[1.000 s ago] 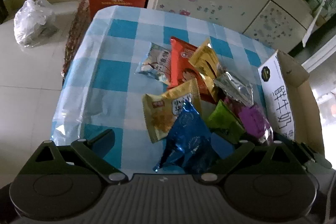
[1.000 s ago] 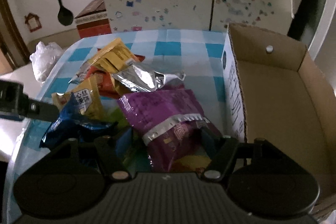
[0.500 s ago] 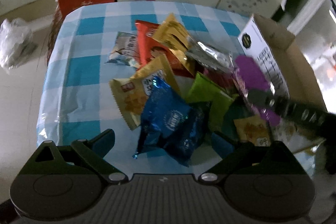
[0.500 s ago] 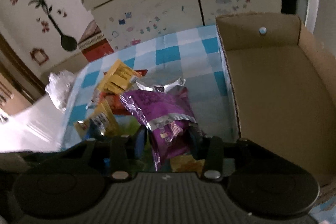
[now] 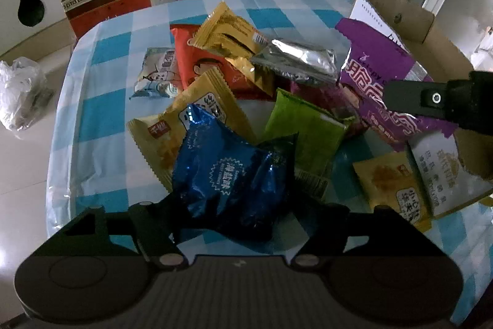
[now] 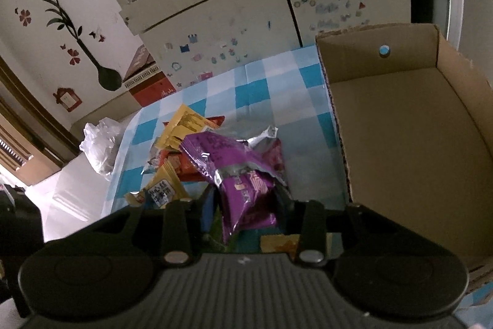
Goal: Organize snacks
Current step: 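Grasp the purple snack packet with the right tool while the left tool grasps the dark blue packet, then carry both packets into the cardboard box and open both tools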
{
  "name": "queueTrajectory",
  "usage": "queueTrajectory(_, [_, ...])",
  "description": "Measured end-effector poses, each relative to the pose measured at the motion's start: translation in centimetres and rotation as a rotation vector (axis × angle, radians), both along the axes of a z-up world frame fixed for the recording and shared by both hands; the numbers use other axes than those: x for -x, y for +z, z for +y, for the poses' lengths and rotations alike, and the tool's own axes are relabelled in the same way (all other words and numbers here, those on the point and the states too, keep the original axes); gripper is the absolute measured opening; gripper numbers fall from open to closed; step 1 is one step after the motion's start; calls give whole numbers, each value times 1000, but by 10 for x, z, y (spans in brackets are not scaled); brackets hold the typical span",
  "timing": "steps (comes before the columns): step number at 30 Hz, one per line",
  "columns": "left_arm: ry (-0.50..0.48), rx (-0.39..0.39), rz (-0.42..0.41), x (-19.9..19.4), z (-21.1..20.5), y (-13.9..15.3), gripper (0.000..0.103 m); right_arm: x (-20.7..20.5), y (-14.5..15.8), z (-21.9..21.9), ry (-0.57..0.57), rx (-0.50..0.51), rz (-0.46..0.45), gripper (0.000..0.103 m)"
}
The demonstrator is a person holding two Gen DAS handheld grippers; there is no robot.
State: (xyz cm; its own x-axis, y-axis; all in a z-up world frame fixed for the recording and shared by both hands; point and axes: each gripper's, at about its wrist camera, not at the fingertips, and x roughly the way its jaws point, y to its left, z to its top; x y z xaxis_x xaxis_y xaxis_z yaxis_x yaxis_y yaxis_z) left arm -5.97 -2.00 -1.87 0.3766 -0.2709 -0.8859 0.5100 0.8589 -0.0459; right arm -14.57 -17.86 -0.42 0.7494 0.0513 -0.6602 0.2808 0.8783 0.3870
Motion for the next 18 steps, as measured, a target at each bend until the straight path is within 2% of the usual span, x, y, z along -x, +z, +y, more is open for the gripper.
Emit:
queueTrajectory(2, [-6, 17, 1, 2, 3, 5, 71, 1, 2, 0, -1, -1, -6, 38])
queueTrajectory(5, [3, 44, 8, 4, 9, 12, 70, 3, 4, 0, 1, -6, -11, 38])
queueTrajectory(13, [12, 109, -62, 9, 17, 40, 70, 5, 11, 3, 13, -11, -35, 36])
queueTrajectory(18, [23, 122, -70, 6, 14, 43, 70, 4, 10, 4, 14, -11, -35, 36])
